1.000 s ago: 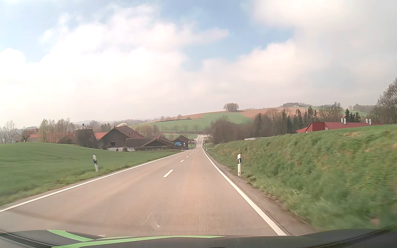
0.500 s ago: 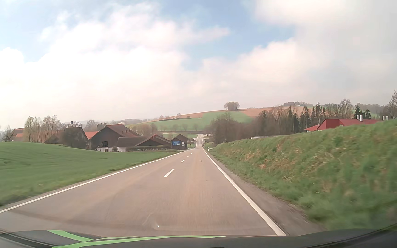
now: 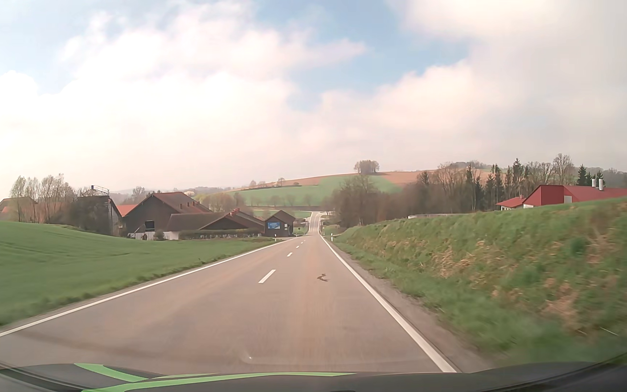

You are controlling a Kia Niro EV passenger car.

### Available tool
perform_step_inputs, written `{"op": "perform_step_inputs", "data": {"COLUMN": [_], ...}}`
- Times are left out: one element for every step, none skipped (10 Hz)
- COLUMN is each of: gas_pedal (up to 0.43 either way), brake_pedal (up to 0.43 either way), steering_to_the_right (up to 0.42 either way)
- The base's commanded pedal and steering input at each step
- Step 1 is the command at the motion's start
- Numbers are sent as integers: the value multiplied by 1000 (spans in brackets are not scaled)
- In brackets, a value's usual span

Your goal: Follow the waypoints while adhering to traffic rules and regulations

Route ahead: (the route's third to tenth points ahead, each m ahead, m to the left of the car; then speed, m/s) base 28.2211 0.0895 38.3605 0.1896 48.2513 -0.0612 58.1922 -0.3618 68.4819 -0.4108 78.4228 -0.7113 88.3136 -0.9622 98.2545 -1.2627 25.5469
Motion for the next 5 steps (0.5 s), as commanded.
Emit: {"op": "perform_step_inputs", "data": {"gas_pedal": [0, 0, 0, 0, 0], "brake_pedal": [134, 134, 134, 134, 134], "steering_to_the_right": [-1, 0, 0, 0, 0]}}
